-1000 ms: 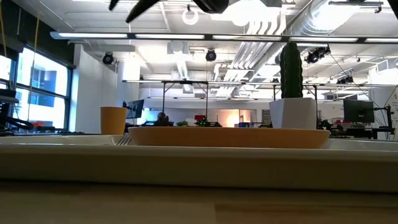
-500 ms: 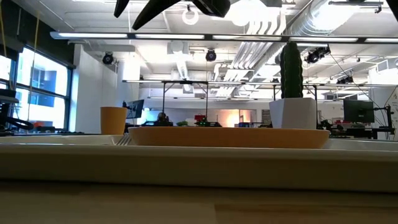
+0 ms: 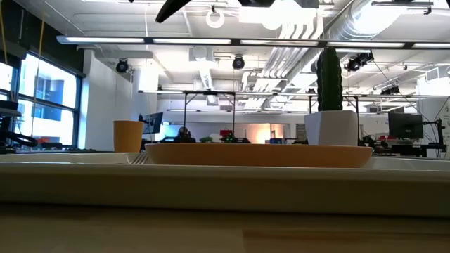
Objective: Pick and place plate/cup/fork/spoon on tray
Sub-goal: Put the orange spoon on the light brown serving tray to the left side of orange plate
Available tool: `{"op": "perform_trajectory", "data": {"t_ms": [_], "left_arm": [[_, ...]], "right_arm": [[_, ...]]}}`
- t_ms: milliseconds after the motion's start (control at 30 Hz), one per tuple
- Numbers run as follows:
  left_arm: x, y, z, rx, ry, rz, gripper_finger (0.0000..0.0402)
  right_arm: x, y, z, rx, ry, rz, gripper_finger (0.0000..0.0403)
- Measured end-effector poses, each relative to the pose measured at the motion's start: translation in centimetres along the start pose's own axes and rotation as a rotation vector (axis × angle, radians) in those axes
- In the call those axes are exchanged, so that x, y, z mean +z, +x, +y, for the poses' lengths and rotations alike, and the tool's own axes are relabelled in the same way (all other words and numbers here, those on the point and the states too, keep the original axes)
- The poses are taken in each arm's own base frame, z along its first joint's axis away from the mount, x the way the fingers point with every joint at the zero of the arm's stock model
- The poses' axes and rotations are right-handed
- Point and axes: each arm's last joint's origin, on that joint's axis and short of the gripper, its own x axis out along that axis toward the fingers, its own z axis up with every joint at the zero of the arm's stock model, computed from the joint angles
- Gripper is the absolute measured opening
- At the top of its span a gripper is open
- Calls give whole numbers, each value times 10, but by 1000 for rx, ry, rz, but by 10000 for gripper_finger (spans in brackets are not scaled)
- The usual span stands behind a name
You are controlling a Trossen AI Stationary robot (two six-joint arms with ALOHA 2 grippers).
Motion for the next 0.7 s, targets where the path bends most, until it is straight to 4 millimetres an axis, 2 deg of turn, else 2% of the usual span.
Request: {"op": "perform_trajectory", "data": {"t_ms": [100,300,533,700], "left_arm": [[0,2,0,3,45,6,102],[0,2,0,1,105,9,11],[2,-3,2,85,126,10,7],[14,-27,1,273,214,-12,5]], "right_arm": [[-6,-3,2,4,10,6,115],[-18,-9,5,3,40,-2,115],[-24,-28,6,-10,85,-86,115],[-21,-52,6,13,107,-119,115]]}}
